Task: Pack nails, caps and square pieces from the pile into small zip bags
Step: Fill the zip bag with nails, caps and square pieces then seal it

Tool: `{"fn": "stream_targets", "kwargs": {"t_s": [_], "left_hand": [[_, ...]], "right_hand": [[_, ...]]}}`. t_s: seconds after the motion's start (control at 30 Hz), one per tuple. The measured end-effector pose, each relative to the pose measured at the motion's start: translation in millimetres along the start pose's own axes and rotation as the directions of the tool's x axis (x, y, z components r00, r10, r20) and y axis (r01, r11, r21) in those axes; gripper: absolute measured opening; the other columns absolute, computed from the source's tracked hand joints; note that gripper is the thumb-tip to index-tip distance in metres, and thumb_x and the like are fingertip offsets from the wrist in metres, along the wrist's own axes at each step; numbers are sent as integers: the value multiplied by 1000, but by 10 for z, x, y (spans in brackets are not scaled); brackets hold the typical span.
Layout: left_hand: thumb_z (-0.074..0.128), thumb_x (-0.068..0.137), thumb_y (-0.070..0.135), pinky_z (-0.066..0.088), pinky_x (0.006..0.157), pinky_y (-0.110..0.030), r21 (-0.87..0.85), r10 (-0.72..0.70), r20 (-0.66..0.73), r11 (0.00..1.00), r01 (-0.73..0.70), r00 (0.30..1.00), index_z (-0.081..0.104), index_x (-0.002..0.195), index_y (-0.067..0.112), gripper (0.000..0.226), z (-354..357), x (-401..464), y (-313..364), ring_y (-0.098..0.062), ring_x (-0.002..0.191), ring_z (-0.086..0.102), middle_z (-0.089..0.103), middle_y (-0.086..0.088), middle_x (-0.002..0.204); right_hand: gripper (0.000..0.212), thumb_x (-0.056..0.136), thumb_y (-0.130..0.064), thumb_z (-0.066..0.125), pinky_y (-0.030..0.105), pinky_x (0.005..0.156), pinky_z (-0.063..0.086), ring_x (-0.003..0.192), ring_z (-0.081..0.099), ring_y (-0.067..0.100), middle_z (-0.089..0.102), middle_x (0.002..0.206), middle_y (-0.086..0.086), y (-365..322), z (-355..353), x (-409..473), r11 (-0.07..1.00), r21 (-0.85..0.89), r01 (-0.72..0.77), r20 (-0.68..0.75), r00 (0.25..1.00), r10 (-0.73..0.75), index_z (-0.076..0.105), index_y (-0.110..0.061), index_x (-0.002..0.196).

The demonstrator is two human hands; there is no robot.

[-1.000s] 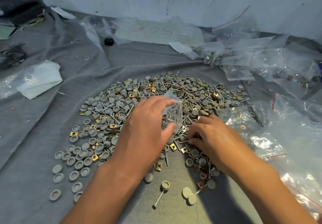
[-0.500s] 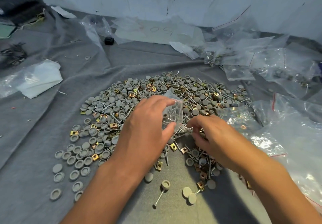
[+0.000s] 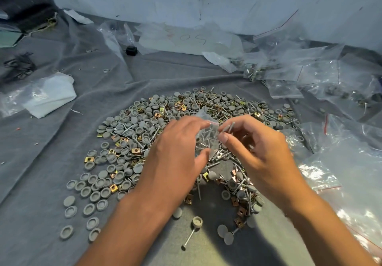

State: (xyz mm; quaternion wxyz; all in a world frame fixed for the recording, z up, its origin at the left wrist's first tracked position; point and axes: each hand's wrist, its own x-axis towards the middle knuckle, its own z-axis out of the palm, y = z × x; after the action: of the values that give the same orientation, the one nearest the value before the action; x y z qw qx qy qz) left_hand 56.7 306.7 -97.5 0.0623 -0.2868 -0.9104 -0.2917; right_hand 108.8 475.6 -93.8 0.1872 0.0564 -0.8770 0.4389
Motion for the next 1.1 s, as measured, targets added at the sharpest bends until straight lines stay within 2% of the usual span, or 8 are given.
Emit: {"fn": "stream_targets", "kwargs": {"t_s": [0.1, 0.23, 0.4, 0.5, 0.6, 0.7, 0.9, 1.1], "left_hand": [[78, 83, 30, 26, 96, -3, 3, 0, 5, 1000, 0, 1000, 56, 136, 26, 58, 5, 2, 7, 3, 120, 47, 58, 16, 132], [77, 82, 31, 25, 91, 2, -8, -3, 3, 1000, 3, 1000, 55, 136, 28, 58, 8, 8, 0, 6, 118, 44, 56, 17, 133], [78, 82, 27, 32, 98, -8, -15, -10, -3, 1000, 10, 1000, 58, 134, 26, 56, 6, -1, 4, 0, 118, 50, 59, 15, 130], [75, 83, 30, 24, 96, 1, -11, -12, -6, 1000, 12, 1000, 56, 136, 28, 57, -2, -8, -9, 5, 119, 47, 58, 17, 132], [75, 83, 31, 19, 95, 4, -10, -12, -12, 1000, 12, 1000, 55, 136, 28, 57, -6, -8, -13, 7, 120, 44, 57, 16, 133], [75, 83, 30, 21, 97, 0, -3, -8, -8, 1000, 8, 1000, 55, 136, 27, 56, -3, -7, -9, 4, 122, 47, 58, 16, 134], [73, 84, 31, 21, 97, 2, -23, -12, -11, 1000, 11, 1000, 55, 137, 28, 56, -13, -5, -30, 8, 121, 44, 57, 17, 134], [75, 84, 30, 20, 101, -1, -10, -12, -5, 1000, 12, 1000, 56, 136, 27, 56, -19, -15, -24, 4, 123, 47, 58, 15, 134]], "right_hand": [[23, 87, -18, 74, 11, 68, 50, 78, 65, 0, 70, 89, -13, 0, 134, 31, 983, -164, 79, -109, 989, -98, 71, -16, 110], [21, 88, -19, 76, 13, 75, 53, 87, 70, 1, 74, 96, -7, 18, 137, 18, 979, -145, 140, -261, 949, -174, 68, -13, 107], [23, 90, -27, 71, 19, 95, 45, 111, 58, 9, 65, 118, -7, 43, 198, 41, 953, -274, 133, -205, 960, -192, 73, -21, 112], [20, 90, -28, 65, 13, 85, 47, 95, 55, -5, 60, 105, -13, 163, 84, 64, 961, -269, 56, -217, 969, -118, 70, -21, 109], [16, 90, -30, 67, 25, 85, 52, 91, 56, 0, 60, 102, -18, 354, -37, 57, 906, -409, -105, -29, 994, 102, 69, -32, 105], [26, 91, -38, 68, 37, 97, 50, 114, 53, 10, 59, 118, -18, 440, 8, 7, 798, -597, -87, 200, 947, 253, 64, -42, 116], [15, 89, -42, 63, 30, 89, 50, 109, 45, 11, 57, 117, -16, 455, 46, -25, 731, -680, 53, 251, 954, 165, 63, -39, 105], [17, 100, -39, 49, 28, 83, 47, 103, 41, 12, 51, 117, -9, 444, 40, -58, 680, -721, 135, 309, 940, 142, 56, -32, 114]]}}
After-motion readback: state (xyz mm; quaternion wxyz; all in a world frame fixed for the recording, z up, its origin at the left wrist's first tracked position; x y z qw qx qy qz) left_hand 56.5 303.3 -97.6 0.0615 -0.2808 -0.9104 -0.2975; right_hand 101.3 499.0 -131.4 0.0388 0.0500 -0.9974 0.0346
